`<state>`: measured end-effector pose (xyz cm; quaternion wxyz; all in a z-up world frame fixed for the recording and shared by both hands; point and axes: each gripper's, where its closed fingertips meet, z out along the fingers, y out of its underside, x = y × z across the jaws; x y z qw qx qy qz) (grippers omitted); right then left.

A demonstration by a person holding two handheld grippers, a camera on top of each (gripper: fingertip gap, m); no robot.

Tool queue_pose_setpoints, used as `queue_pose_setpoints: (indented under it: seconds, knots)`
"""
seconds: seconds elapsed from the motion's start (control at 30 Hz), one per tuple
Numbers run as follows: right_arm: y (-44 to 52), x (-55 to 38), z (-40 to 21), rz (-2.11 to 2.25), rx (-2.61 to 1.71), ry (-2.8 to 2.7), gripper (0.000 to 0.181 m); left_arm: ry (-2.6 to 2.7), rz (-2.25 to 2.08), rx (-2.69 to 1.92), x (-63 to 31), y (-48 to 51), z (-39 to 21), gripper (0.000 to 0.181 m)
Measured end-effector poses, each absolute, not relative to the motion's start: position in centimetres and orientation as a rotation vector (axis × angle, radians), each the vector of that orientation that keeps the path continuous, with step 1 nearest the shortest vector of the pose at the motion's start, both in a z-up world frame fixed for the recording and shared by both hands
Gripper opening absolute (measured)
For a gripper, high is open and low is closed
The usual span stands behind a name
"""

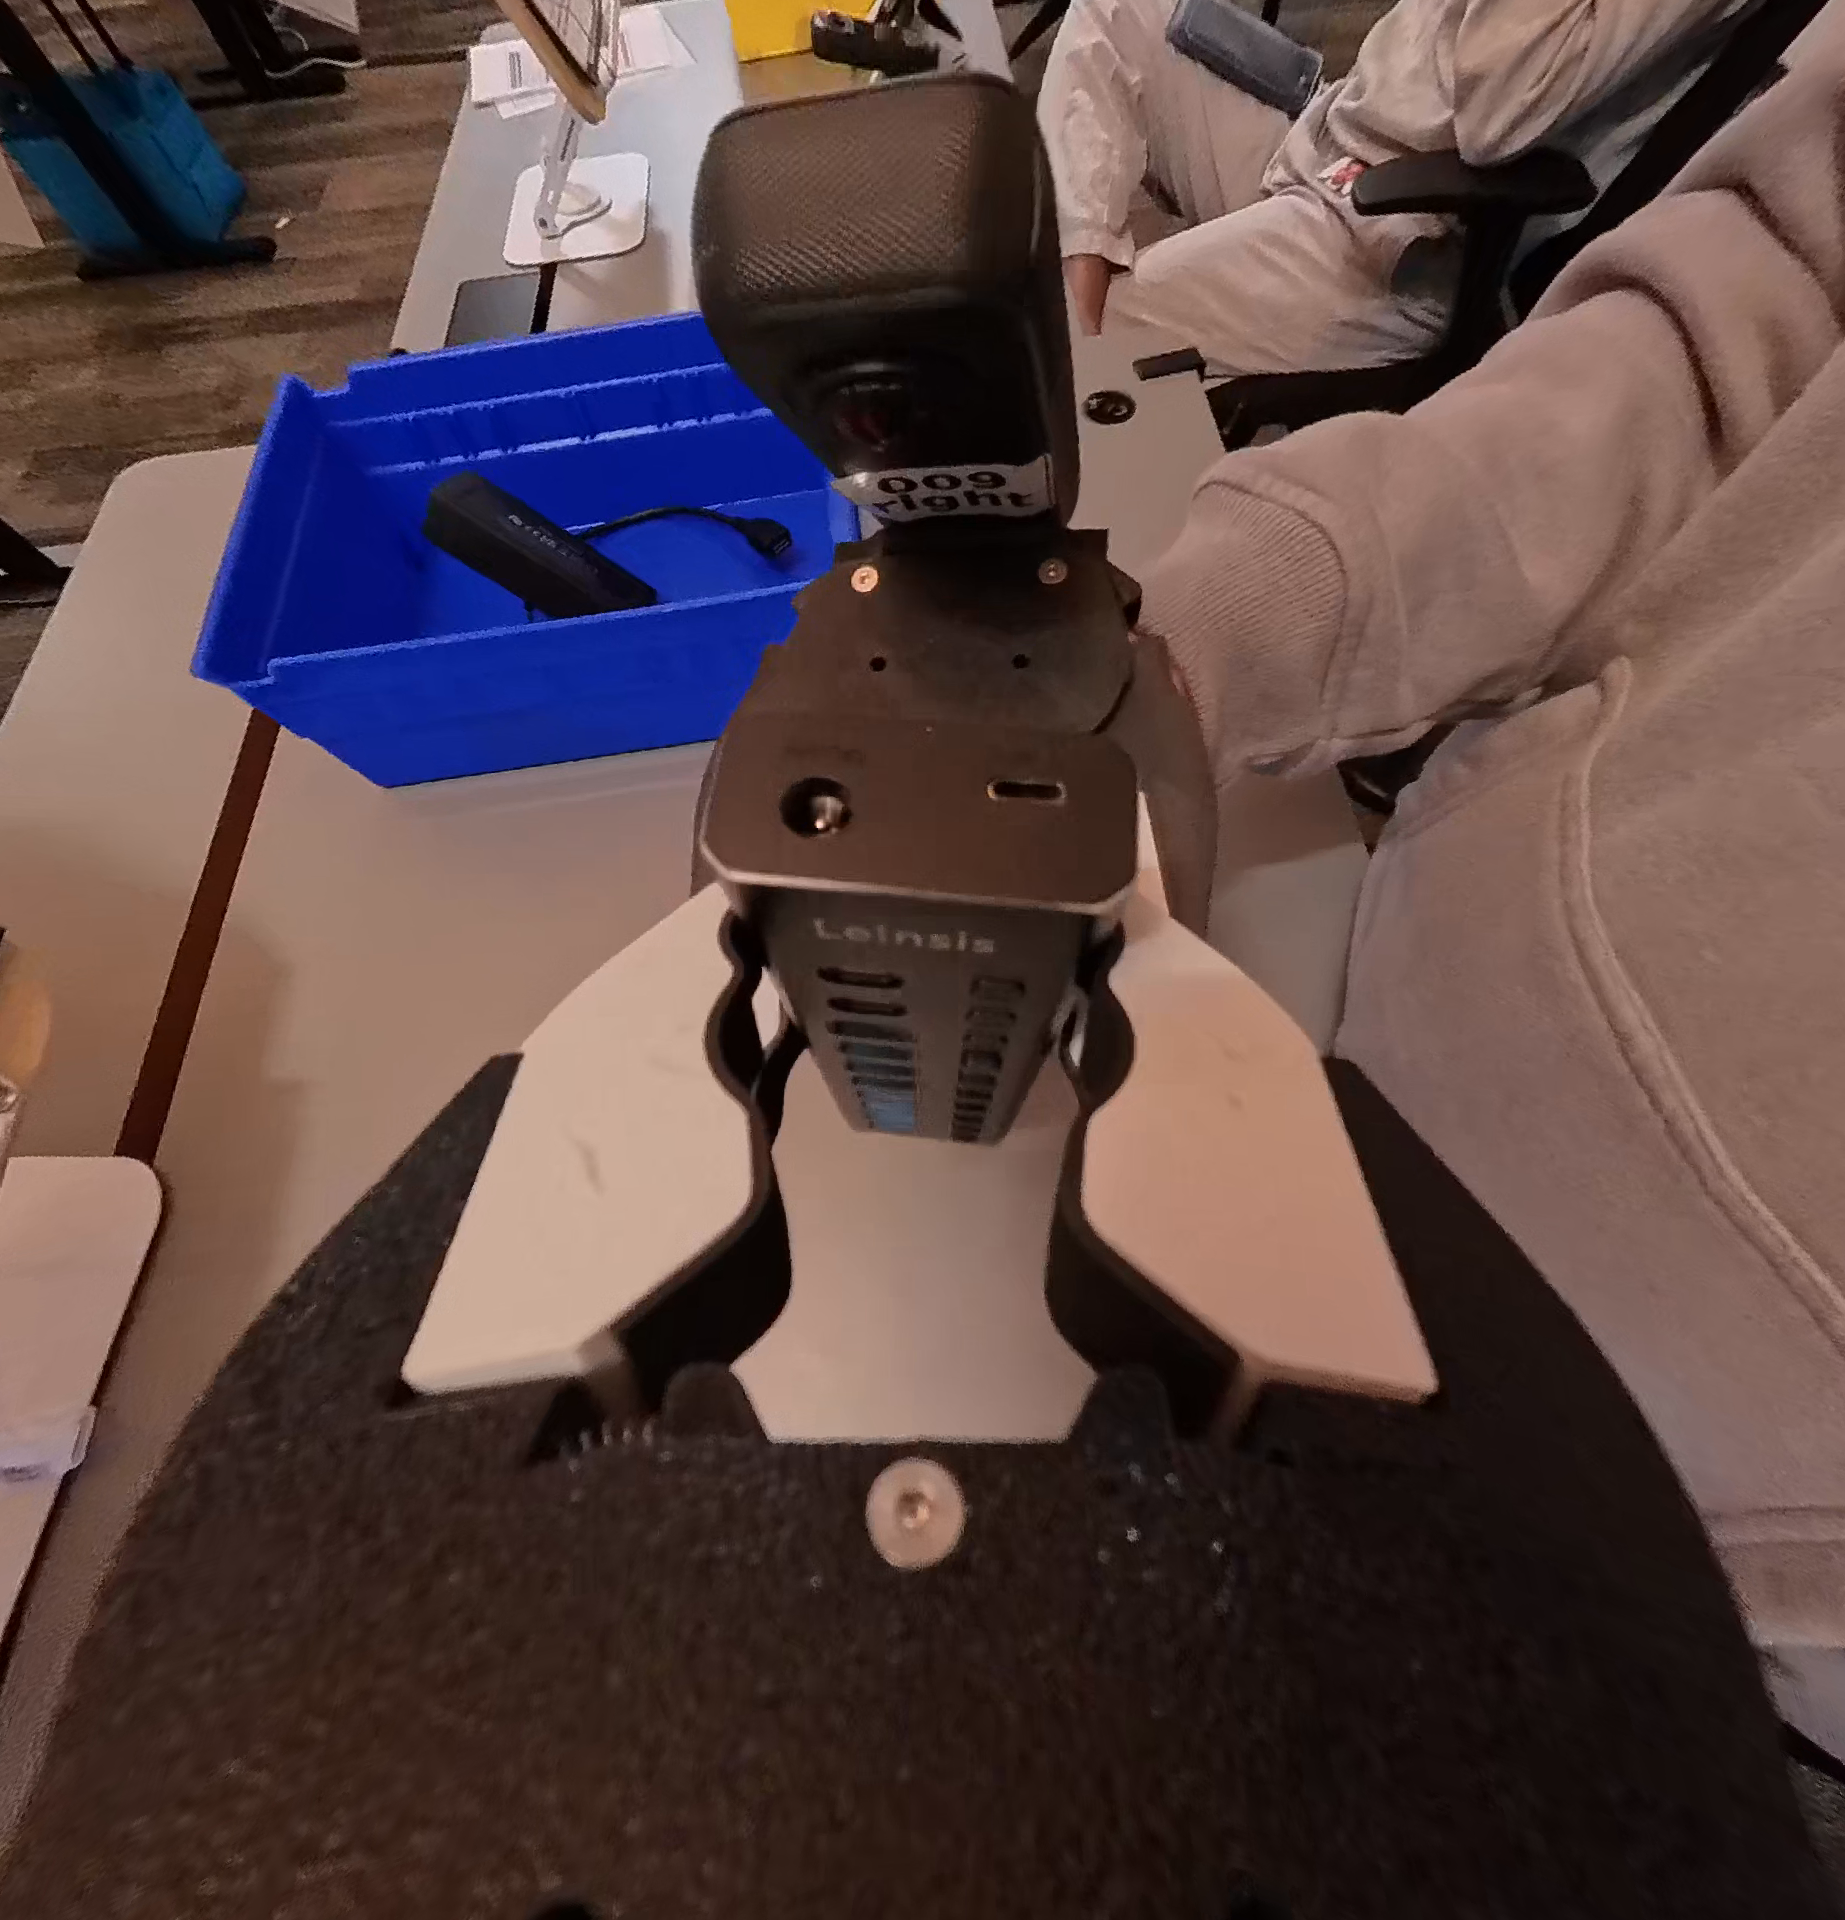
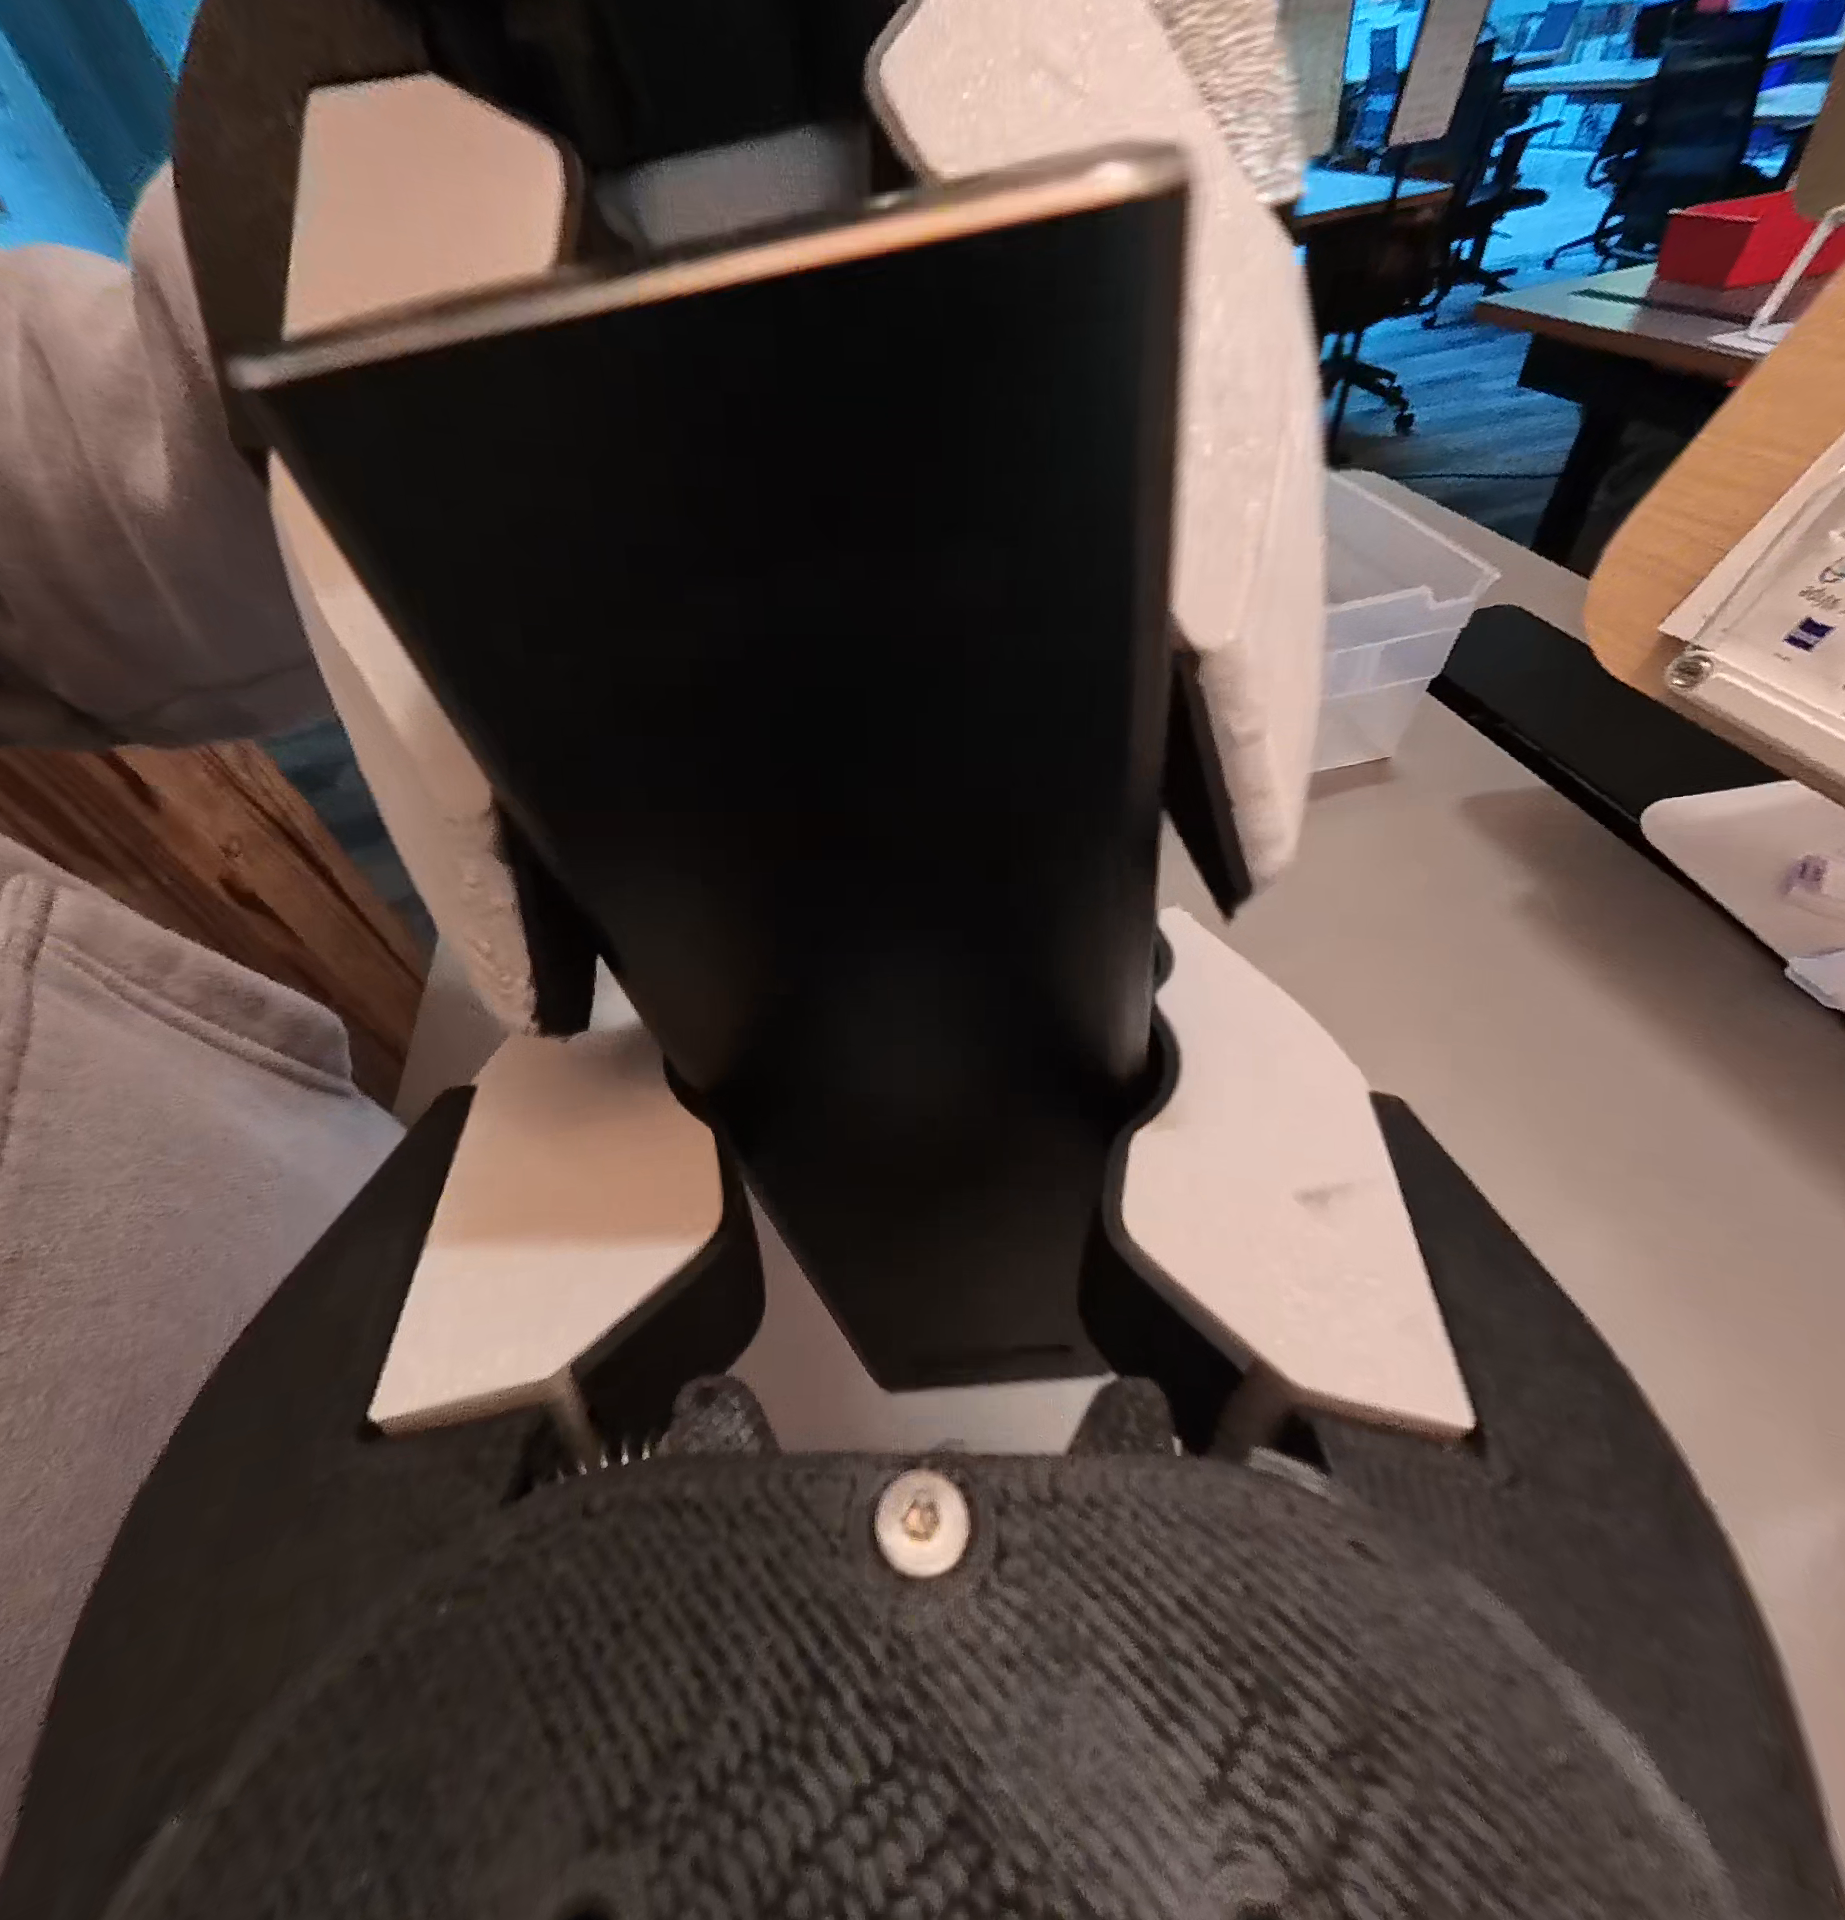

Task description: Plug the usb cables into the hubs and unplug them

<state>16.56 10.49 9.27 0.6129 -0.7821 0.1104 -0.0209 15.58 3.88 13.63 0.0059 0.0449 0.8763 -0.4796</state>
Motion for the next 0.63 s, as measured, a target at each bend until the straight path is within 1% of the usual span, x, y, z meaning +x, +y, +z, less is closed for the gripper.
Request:
queue_pose_setpoints:
  seconds: [0.1, 0.33, 0.43, 0.57, 0.63]
  knots:
    - [10.5, 16.0, 9.2, -0.074, -1.849, 0.211, 0.075, 2.73, -1.567, 0.143, 15.2, 3.7, 13.9, 0.059]
    - [10.4, 16.0, 9.8, -0.041, -1.772, 0.228, 0.074, 2.689, -1.638, 0.022, 15.4, 3.7, 14.3, 0.059]
    - [10.0, 16.1, 10.0, -0.03, -1.749, 0.236, 0.075, 2.643, -1.682, -0.045, 15.7, 4.4, 15.0, 0.063]
    - [8.7, 16.6, 9.4, -0.056, -1.779, 0.273, 0.075, 2.522, -1.812, -0.242, 16.6, 6.9, 16.8, 0.062]
    - [7.7, 16.9, 9.3, -0.08, -1.783, 0.302, 0.075, 2.454, -1.725, -0.389, 18.5, 10.3, 16.8, 0.056]
